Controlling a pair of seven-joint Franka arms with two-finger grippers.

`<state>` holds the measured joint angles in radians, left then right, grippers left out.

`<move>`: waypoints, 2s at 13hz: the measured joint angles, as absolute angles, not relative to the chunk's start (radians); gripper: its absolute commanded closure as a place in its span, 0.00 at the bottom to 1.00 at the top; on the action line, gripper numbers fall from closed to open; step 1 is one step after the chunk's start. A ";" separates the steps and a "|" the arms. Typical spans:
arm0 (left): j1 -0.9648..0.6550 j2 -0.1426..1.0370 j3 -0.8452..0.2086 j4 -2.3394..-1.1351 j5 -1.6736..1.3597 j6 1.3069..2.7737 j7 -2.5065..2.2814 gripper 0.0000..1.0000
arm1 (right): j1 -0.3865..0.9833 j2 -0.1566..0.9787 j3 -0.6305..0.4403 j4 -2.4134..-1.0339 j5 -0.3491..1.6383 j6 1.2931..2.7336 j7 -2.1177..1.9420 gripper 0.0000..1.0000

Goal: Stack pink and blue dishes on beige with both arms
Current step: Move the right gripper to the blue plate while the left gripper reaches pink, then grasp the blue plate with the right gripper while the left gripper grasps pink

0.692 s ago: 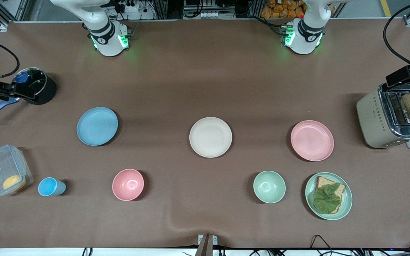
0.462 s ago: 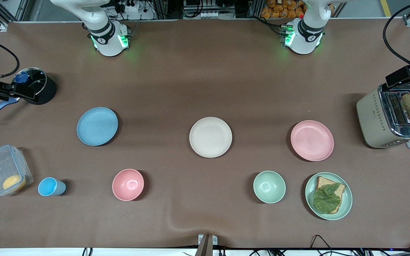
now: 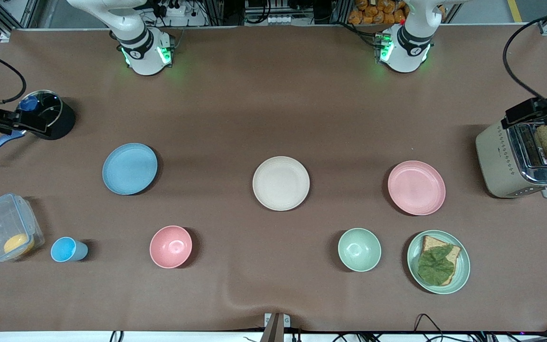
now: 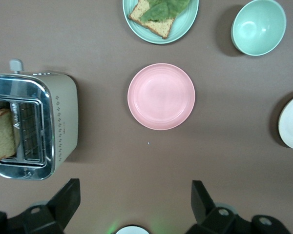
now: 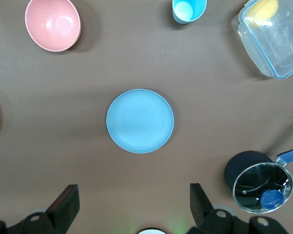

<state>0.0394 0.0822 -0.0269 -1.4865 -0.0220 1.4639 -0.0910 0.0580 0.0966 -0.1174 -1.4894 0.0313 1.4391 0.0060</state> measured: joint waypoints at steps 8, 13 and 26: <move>0.040 0.094 -0.031 -1.607 0.016 1.616 -0.096 0.00 | -0.070 0.213 -0.124 -1.540 0.040 1.443 -0.058 0.00; 0.038 0.121 -0.036 -1.743 0.017 1.819 -0.093 0.00 | -0.128 0.255 -0.125 -1.767 0.158 1.692 -0.204 0.00; 0.057 0.296 -0.038 -2.043 0.069 2.285 -0.097 0.00 | -0.228 0.497 -0.118 -2.047 0.451 2.075 -0.693 0.00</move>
<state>0.0569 0.2959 -0.0375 -2.0434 0.0694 2.2850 -0.0970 -0.2279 0.4967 -0.1183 -2.0466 0.4515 2.0749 -0.6926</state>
